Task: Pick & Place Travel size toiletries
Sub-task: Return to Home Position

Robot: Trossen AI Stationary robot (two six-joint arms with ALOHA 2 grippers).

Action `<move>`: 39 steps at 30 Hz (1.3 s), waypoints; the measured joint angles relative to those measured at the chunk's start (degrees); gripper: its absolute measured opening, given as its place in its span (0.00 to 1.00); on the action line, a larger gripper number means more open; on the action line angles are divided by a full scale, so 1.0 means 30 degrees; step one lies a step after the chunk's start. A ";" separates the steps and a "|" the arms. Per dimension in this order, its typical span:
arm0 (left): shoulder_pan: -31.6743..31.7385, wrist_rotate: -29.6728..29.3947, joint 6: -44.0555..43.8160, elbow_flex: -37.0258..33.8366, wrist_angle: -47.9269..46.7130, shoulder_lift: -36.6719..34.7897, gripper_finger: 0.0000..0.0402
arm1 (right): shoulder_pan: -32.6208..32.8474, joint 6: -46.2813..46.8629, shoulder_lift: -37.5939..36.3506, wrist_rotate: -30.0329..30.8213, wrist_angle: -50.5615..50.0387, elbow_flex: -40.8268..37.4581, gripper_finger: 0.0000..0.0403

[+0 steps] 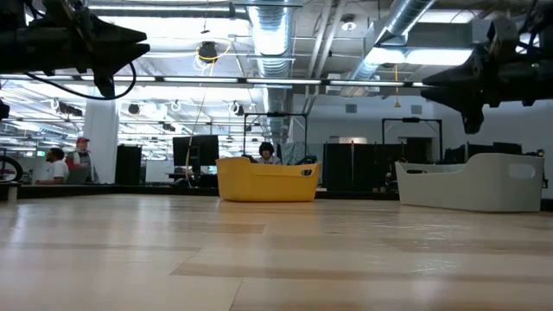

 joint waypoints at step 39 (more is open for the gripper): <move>0.0000 0.0022 0.0000 0.0000 0.0003 0.0000 0.23 | 0.0036 -0.2172 0.0160 -0.1012 -0.0355 -0.0022 0.00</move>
